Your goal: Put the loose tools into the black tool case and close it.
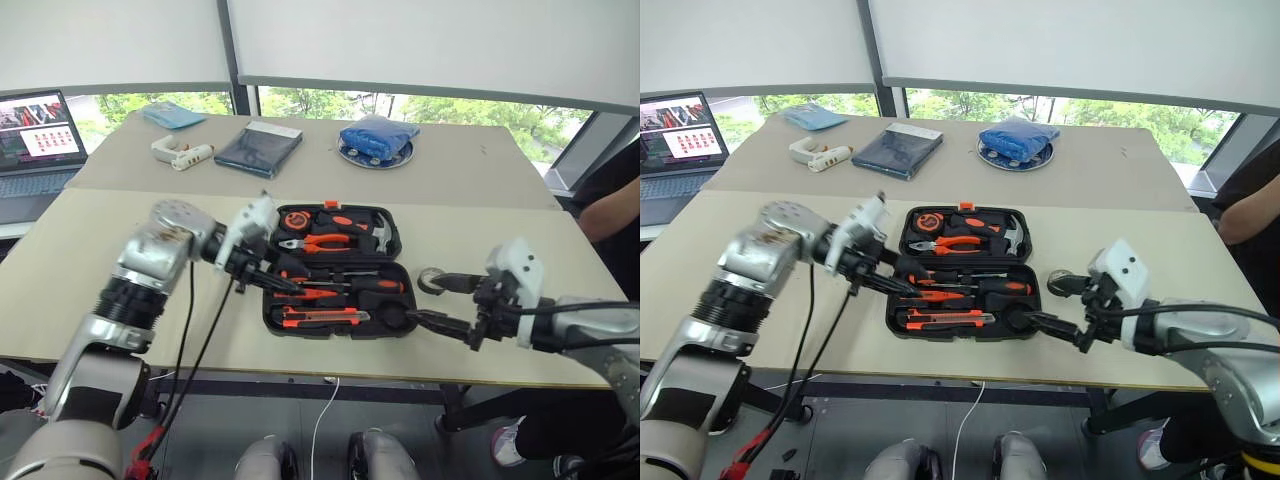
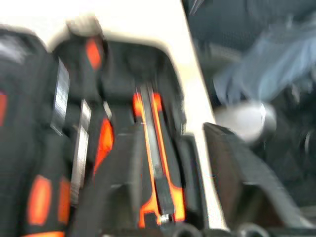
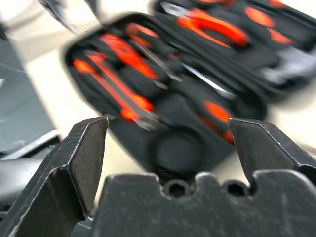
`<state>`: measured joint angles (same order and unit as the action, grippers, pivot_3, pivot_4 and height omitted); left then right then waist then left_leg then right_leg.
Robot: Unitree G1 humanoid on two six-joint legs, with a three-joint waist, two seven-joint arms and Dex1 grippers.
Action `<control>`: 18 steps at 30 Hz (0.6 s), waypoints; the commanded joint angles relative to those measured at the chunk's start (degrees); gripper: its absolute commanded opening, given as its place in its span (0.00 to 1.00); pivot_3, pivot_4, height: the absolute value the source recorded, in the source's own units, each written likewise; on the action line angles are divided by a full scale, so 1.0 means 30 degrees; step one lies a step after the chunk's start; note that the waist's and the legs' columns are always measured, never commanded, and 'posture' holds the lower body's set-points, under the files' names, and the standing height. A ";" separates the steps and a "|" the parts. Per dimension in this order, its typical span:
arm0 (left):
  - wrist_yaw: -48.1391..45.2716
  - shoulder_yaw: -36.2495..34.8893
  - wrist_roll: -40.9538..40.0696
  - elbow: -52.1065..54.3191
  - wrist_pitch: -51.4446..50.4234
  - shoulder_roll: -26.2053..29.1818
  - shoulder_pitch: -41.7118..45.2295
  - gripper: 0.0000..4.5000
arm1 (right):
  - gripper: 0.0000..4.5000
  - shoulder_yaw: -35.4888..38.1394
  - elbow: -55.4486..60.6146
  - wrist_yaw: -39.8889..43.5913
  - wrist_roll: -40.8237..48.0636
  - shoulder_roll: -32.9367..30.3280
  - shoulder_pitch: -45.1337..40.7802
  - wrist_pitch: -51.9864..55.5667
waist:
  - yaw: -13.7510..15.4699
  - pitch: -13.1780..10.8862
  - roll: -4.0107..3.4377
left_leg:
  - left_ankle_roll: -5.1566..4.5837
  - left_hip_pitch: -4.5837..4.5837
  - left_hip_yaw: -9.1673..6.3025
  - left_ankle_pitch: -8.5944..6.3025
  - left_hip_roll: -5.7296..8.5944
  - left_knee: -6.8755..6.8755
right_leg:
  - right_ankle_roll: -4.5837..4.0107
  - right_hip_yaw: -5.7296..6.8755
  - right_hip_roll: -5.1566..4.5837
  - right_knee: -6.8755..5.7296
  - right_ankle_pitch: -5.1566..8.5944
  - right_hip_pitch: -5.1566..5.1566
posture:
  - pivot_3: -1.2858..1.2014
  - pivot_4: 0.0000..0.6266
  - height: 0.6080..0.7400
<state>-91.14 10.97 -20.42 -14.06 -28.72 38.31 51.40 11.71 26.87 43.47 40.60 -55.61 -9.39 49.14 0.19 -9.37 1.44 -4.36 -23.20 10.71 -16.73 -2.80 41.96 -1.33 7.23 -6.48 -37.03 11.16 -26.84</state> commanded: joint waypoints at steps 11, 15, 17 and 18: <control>0.2782 -0.0990 0.0072 0.3194 0.0752 0.0202 -0.1783 0.99 | 0.95 -0.6231 -1.0201 0.1665 -0.7496 0.2300 -0.6308 -0.5285 | -0.0284 -0.0006 -0.0003 | 0.0029 0.0007 0.0021 0.0017 0.0005 -0.0007 | 0.0003 -0.0011 0.0008 -0.0014 0.0012 0.0001 | 0.52 0.24 0.84; 0.3126 -0.0944 0.0236 0.3781 0.0940 0.0438 -0.2410 1.00 | 0.69 -0.7241 -1.1200 0.2072 -0.8857 0.2959 -0.6665 -0.6460 | -0.0308 -0.0008 -0.0008 | 0.0032 0.0014 0.0045 0.0017 0.0004 -0.0009 | 0.0017 -0.0010 0.0009 -0.0015 0.0022 -0.0001 | 0.52 0.24 0.84; 0.3175 -0.1018 0.0096 0.4013 0.0850 0.0531 -0.2543 1.00 | 0.53 -0.7248 -1.1339 0.2265 -0.9083 0.3174 -0.6651 -0.6588 | -0.0293 -0.0008 -0.0008 | 0.0035 0.0014 0.0047 0.0018 -0.0002 -0.0008 | 0.0021 -0.0005 0.0009 -0.0015 0.0025 -0.0001 | 0.52 0.24 0.84; 0.3213 -0.1019 0.0068 0.4106 0.0781 0.0594 -0.2592 1.00 | 0.45 -0.7168 -1.1392 0.2379 -0.9172 0.3216 -0.6641 -0.6700 | -0.0292 -0.0008 -0.0008 | 0.0036 0.0015 0.0047 0.0018 0.0000 -0.0007 | 0.0021 -0.0008 0.0006 -0.0016 0.0025 0.0000 | 0.52 0.24 0.84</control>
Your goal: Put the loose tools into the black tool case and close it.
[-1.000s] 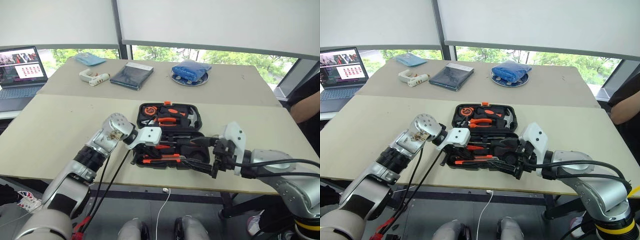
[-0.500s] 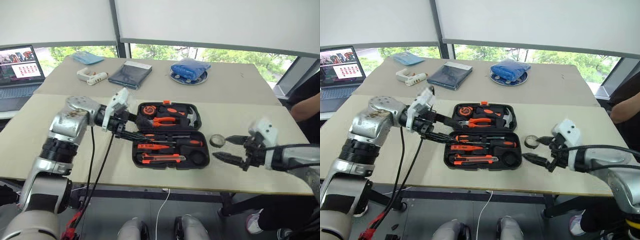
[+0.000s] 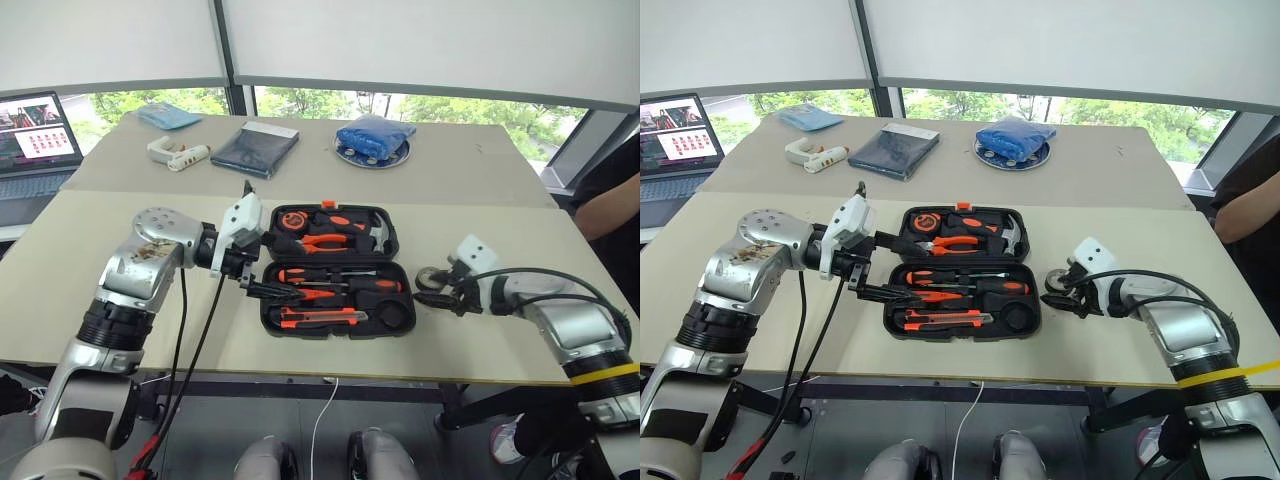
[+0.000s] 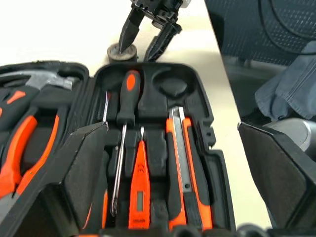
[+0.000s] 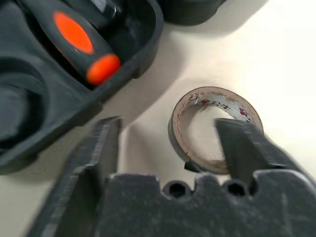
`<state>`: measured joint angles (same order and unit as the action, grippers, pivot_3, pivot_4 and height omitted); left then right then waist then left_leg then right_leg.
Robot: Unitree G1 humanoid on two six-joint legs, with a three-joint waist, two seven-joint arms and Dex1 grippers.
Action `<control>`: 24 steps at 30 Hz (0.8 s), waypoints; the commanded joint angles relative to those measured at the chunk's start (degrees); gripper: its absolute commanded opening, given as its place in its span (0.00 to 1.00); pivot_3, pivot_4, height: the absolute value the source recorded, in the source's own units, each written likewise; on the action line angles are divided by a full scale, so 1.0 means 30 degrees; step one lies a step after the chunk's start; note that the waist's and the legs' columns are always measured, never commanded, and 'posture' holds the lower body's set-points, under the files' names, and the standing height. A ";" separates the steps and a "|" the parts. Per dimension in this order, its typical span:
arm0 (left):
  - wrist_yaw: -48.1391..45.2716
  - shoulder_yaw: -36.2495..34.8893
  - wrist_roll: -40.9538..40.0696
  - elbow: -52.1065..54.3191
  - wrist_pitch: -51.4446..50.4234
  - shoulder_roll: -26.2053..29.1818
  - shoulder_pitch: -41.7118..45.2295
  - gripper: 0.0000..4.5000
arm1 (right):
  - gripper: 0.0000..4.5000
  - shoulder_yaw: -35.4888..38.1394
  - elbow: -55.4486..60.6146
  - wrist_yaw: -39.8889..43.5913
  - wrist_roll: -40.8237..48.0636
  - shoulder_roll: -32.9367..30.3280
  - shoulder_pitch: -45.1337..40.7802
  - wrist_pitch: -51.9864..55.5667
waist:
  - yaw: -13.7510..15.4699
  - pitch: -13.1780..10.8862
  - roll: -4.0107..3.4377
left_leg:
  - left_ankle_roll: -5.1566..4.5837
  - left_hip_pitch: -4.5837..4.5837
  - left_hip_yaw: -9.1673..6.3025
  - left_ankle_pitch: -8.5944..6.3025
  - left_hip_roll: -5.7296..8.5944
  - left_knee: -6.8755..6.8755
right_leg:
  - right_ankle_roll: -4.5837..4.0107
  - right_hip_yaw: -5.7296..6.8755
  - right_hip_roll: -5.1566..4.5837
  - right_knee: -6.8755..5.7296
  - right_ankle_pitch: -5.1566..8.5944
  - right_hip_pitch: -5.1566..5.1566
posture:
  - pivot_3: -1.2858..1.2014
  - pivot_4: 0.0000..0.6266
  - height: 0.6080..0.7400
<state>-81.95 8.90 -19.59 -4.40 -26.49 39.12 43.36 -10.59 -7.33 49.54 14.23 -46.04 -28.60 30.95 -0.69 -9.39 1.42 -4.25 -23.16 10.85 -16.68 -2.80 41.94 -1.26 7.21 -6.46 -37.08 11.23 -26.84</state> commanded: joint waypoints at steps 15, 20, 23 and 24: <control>-0.1072 0.0222 0.0020 0.1581 0.1135 0.1419 -0.1158 1.00 | 0.01 0.1978 0.9632 0.2145 0.4410 -0.0698 0.1355 0.5586 | 0.0012 0.0001 -0.0012 | 0.0017 0.0003 -0.0012 0.0004 -0.0015 -0.0006 | -0.0033 -0.0017 0.0002 -0.0009 0.0010 -0.0015 | 0.52 0.24 0.84; -0.0839 0.0284 0.0097 0.1106 0.1336 0.1212 -0.0800 1.00 | 0.01 -0.0211 0.8828 0.0945 0.1778 -0.0968 0.1851 0.4956 | 0.0038 0.0001 -0.0011 | 0.0012 -0.0006 -0.0007 0.0002 0.0003 0.0000 | -0.0021 -0.0002 -0.0019 -0.0008 0.0006 -0.0018 | 0.52 0.24 0.84; -0.0804 0.0329 0.0244 0.0800 0.1589 0.1094 -0.0648 1.00 | 0.09 0.0307 0.9322 0.1075 0.2760 -0.0595 0.2015 0.5789 | 0.0075 0.0001 -0.0012 | 0.0012 -0.0006 -0.0006 0.0003 0.0003 -0.0003 | -0.0018 -0.0003 -0.0022 -0.0010 0.0004 -0.0023 | 0.52 0.24 0.84; -0.0786 0.0358 0.0289 0.0664 0.1669 0.1024 -0.0589 1.00 | 0.18 0.0337 0.9553 0.1180 0.2893 -0.0658 0.2018 0.5862 | 0.0077 0.0001 -0.0011 | 0.0013 -0.0005 -0.0007 0.0003 0.0001 -0.0002 | -0.0020 -0.0002 -0.0018 -0.0011 0.0005 -0.0022 | 0.52 0.24 0.84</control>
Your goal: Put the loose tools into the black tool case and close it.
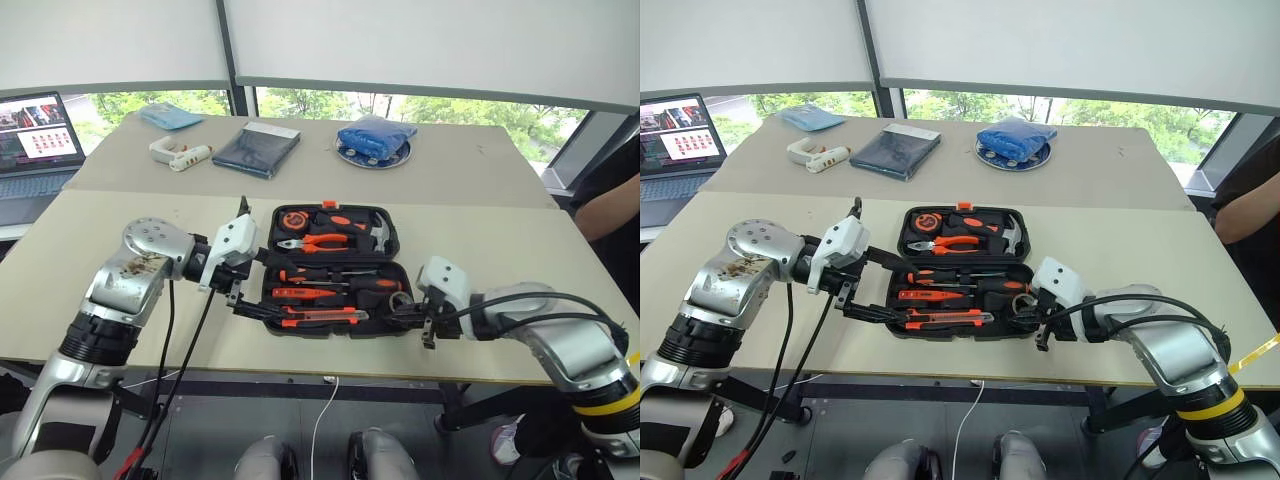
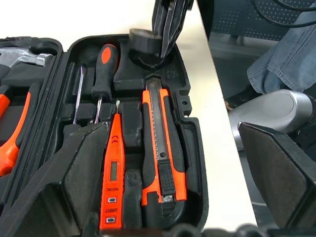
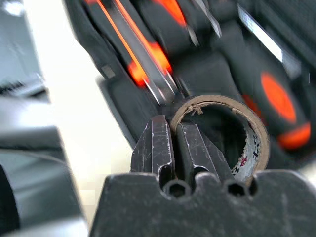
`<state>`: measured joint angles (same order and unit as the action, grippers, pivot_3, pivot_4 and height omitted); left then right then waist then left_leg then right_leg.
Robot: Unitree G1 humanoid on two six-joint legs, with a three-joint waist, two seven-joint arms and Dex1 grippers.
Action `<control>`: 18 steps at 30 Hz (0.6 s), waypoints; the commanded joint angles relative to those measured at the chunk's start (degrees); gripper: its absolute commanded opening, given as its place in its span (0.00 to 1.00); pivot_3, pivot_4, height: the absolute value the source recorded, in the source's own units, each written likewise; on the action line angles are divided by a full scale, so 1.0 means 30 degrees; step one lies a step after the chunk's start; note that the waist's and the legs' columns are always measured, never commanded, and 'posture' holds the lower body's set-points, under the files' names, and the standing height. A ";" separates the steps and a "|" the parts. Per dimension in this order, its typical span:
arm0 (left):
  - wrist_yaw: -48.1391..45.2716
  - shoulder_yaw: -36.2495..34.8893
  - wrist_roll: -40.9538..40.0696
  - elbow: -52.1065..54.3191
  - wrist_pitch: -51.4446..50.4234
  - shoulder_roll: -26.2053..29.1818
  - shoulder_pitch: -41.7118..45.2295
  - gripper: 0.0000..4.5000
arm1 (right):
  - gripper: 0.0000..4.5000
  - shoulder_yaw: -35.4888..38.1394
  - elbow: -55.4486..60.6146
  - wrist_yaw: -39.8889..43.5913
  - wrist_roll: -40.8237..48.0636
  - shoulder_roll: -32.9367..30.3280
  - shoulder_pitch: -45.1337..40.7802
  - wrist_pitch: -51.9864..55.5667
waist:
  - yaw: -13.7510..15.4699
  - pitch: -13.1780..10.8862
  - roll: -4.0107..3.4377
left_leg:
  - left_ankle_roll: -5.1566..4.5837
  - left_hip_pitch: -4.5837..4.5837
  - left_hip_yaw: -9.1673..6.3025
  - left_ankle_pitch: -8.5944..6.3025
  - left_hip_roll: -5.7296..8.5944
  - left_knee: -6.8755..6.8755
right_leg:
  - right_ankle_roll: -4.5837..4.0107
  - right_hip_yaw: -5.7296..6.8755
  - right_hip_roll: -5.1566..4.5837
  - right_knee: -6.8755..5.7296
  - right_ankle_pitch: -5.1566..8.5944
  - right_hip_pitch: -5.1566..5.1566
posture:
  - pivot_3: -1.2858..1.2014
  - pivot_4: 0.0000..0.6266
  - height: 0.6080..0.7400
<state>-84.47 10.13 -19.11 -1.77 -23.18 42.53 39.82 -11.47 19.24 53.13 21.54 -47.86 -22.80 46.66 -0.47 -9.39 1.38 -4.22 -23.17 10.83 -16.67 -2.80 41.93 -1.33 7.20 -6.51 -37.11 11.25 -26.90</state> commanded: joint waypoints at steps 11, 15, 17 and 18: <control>0.1280 -0.0285 0.1264 -0.2298 0.0957 -0.0166 0.0529 1.00 | 0.43 0.3577 0.0882 -0.0025 0.2501 -0.0487 -0.0442 0.1773 | 0.0002 0.0000 0.0001 | -0.0001 -0.0003 0.0000 0.0001 -0.0004 0.0000 | -0.0004 0.0003 0.0017 0.0003 -0.0001 -0.0002 | 0.52 0.24 0.84; 0.3628 -0.1151 0.2407 -0.4551 0.1874 0.0035 0.0251 0.76 | 0.21 0.4791 -0.1609 -0.1561 0.1719 0.0230 -0.1265 0.0805 | -0.0073 -0.0001 0.0002 | -0.0001 0.0005 0.0000 0.0001 -0.0006 -0.0004 | -0.0012 0.0001 0.0016 0.0000 -0.0008 -0.0001 | 0.52 0.24 0.84; 0.5876 -0.2045 0.3106 -0.5717 0.2786 0.0097 -0.0387 0.58 | 0.04 0.4850 -0.3376 -0.2416 0.0627 0.0451 -0.1627 -0.0474 | -0.0091 0.0001 0.0001 | 0.0000 -0.0004 0.0000 0.0001 -0.0008 -0.0016 | -0.0019 0.0005 0.0017 0.0001 -0.0010 -0.0012 | 0.52 0.24 0.84; 0.6630 -0.2343 0.3330 -0.5952 0.3004 0.0117 -0.0682 0.48 | 0.00 0.4842 -0.3976 -0.2669 0.0214 0.0496 -0.1701 -0.0960 | -0.0107 0.0000 0.0000 | 0.0000 0.0010 0.0004 0.0001 -0.0010 -0.0022 | -0.0022 0.0000 0.0018 0.0001 -0.0008 -0.0010 | 0.52 0.24 0.84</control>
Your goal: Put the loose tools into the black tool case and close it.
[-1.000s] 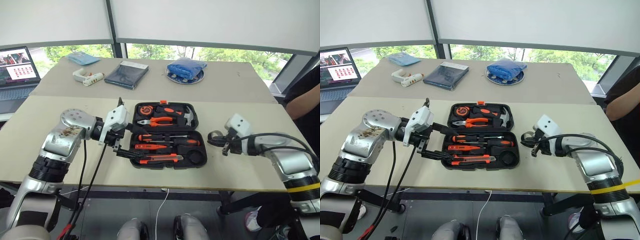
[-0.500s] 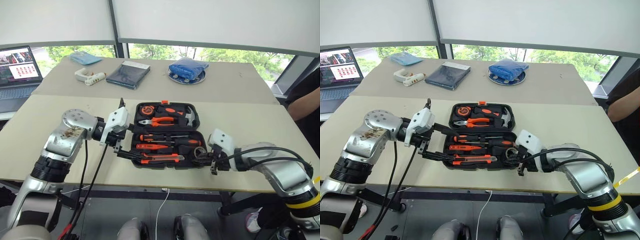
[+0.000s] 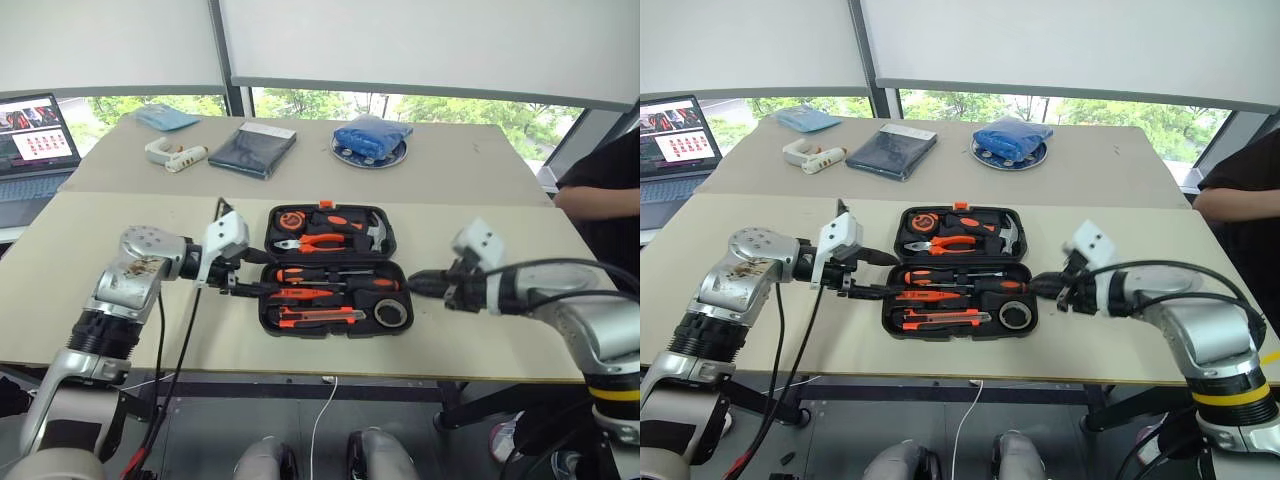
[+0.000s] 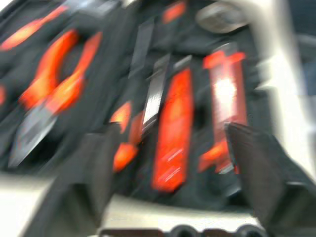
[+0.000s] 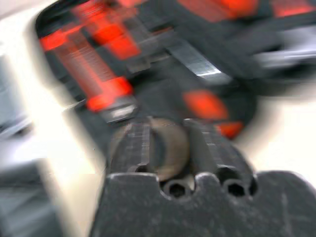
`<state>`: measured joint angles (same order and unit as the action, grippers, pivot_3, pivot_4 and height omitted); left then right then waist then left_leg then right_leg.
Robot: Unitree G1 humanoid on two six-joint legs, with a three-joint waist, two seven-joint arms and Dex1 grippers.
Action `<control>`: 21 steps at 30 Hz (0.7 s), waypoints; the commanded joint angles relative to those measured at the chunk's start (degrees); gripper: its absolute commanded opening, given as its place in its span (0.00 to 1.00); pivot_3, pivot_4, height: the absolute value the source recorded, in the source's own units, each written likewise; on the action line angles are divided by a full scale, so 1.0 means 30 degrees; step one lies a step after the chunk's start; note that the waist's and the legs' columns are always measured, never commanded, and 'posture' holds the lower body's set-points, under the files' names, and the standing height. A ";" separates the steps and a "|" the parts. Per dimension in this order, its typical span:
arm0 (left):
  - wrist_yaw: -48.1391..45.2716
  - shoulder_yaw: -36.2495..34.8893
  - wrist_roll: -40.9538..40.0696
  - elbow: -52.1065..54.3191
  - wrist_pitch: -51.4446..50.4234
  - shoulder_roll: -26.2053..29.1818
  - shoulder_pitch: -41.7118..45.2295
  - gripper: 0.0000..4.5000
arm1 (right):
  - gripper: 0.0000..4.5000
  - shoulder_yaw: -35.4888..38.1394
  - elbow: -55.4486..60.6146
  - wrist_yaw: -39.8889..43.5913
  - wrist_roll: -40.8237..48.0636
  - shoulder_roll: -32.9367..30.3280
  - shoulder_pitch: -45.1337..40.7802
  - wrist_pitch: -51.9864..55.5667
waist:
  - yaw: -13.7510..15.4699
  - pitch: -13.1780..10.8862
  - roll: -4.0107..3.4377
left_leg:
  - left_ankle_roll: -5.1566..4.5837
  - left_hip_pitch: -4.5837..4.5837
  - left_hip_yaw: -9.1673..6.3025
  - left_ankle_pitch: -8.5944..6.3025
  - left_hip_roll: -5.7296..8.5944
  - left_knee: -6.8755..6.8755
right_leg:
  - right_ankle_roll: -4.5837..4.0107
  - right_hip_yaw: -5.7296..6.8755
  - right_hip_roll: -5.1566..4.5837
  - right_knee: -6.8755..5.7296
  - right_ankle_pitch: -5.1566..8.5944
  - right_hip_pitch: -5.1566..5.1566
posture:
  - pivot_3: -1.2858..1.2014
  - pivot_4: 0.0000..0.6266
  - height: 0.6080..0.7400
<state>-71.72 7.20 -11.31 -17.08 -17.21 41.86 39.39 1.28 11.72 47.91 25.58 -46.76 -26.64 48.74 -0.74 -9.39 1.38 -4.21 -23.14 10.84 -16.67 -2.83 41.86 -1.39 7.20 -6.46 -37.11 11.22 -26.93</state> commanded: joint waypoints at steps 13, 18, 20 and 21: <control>0.1830 0.0203 0.0560 0.0214 0.0028 -0.1764 -0.1652 0.01 | 0.00 -0.2540 -0.6141 0.2602 -0.3995 0.1436 -0.0671 -0.9488 | -0.0003 -0.0001 -0.0001 | 0.0008 -0.0012 0.0085 0.0005 0.0006 -0.0013 | 0.0024 -0.0015 -0.0002 -0.0013 0.0007 -0.0027 | 0.52 0.24 0.84; 0.0215 0.1111 0.0665 0.1023 0.0805 -0.1830 -0.1569 0.01 | 0.00 -0.2604 -0.4667 0.4532 -0.3491 0.1236 0.0619 -1.0435 | 0.0044 -0.0001 -0.0001 | 0.0010 -0.0012 0.0082 0.0005 0.0001 -0.0016 | 0.0018 -0.0009 -0.0003 -0.0010 0.0008 -0.0027 | 0.52 0.24 0.84; -0.0364 0.1320 0.0716 0.1192 0.1074 -0.1674 -0.1578 0.01 | 0.00 -0.2317 -0.3673 0.4881 -0.3188 0.1051 0.1377 -1.0323 | 0.0038 0.0000 -0.0001 | 0.0010 -0.0014 0.0080 0.0004 0.0002 -0.0021 | 0.0021 -0.0006 -0.0006 -0.0007 0.0019 -0.0028 | 0.52 0.24 0.84; -0.0575 0.1376 0.0709 0.1260 0.1105 -0.1615 -0.1584 0.01 | 0.00 -0.2180 -0.3288 0.4928 -0.3109 0.1010 0.1660 -1.0226 | 0.0020 0.0000 -0.0002 | 0.0011 -0.0016 0.0080 0.0004 0.0001 -0.0022 | 0.0018 -0.0006 -0.0004 -0.0007 0.0021 -0.0029 | 0.52 0.24 0.84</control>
<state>-70.17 9.73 -7.80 -17.75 -16.19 38.22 33.13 -5.55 -4.47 59.62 12.63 -44.23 -22.07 19.69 -0.68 -9.39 1.38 -4.18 -23.19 11.08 -16.66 -2.83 41.79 -1.35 7.18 -6.47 -37.13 11.29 -27.03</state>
